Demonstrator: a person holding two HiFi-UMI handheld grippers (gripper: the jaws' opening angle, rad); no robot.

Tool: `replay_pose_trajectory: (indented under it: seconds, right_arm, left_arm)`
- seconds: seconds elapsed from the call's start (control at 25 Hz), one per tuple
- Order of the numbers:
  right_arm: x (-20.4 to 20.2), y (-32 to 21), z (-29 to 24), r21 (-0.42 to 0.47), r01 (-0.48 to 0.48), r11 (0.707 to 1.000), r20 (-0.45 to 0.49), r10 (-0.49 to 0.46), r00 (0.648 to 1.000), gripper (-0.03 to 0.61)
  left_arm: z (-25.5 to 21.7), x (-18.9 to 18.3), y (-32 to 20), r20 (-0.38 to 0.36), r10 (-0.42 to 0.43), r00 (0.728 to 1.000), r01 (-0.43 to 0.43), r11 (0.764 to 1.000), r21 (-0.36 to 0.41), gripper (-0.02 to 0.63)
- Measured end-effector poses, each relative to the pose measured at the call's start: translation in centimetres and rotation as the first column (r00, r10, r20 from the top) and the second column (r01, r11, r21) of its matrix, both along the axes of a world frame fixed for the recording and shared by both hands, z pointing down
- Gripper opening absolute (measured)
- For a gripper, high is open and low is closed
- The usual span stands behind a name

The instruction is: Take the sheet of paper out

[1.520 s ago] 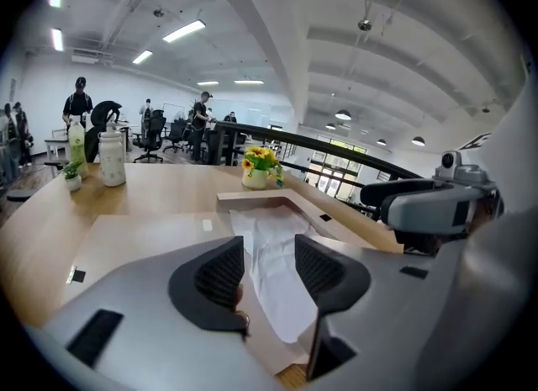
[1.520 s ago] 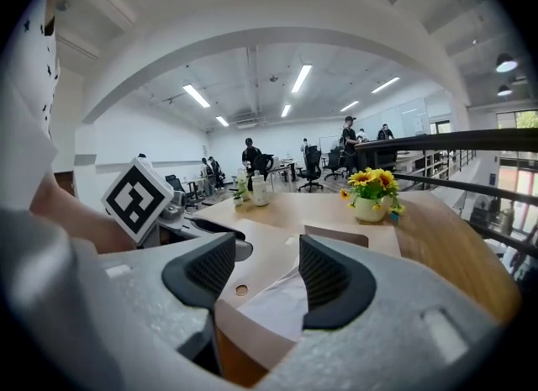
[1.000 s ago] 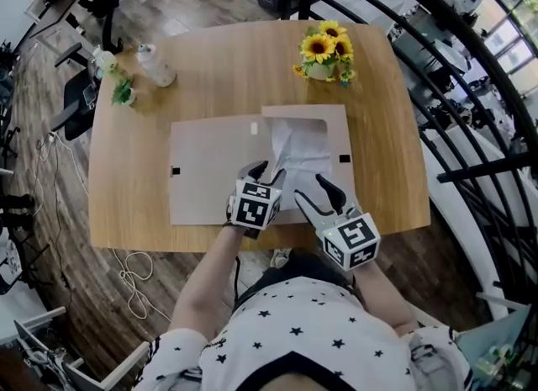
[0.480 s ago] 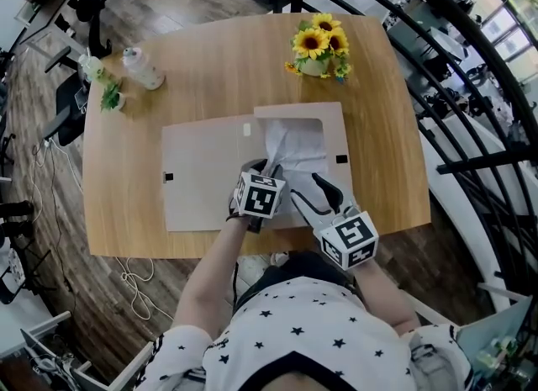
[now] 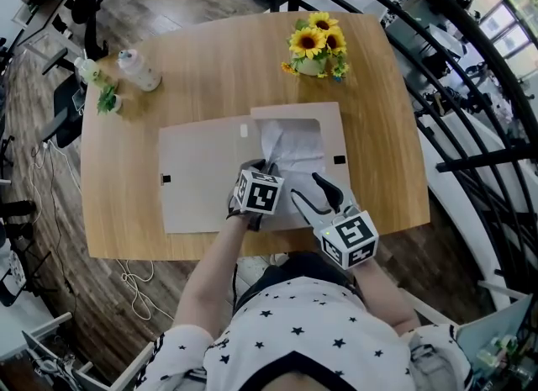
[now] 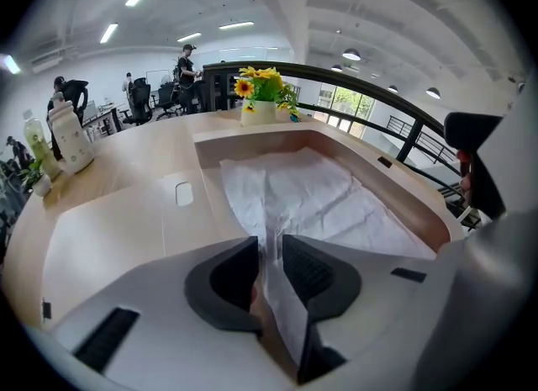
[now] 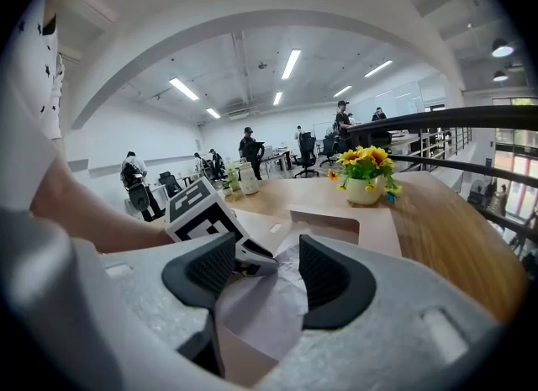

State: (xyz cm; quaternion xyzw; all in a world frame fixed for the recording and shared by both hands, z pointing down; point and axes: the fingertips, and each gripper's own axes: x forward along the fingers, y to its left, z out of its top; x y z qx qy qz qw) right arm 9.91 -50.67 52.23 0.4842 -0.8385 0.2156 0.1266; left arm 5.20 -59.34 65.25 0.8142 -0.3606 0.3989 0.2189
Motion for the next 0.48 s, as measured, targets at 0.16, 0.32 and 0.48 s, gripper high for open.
replay_pose_trajectory:
  seconds: [0.16, 0.32, 0.48]
  right_arm:
    - [0.1, 0.3, -0.2, 0.003, -0.005, 1.0, 0.001, 0.005, 1.0, 0.221]
    - [0.2, 0.8, -0.3, 0.005, -0.009, 1.0, 0.001, 0.009, 1.0, 0.221]
    - [0.2, 1.7, -0.5, 0.006, -0.015, 1.0, 0.0, 0.015, 1.0, 0.221]
  left_arm:
    - [0.0, -0.4, -0.3, 0.012, -0.022, 1.0, 0.022, 1.0, 0.008, 0.058]
    - [-0.1, -0.6, -0.3, 0.026, -0.025, 0.999, 0.025, 0.999, 0.026, 0.035]
    - [-0.1, -0.6, -0.3, 0.052, -0.001, 0.999, -0.001, 0.999, 0.053, 0.008]
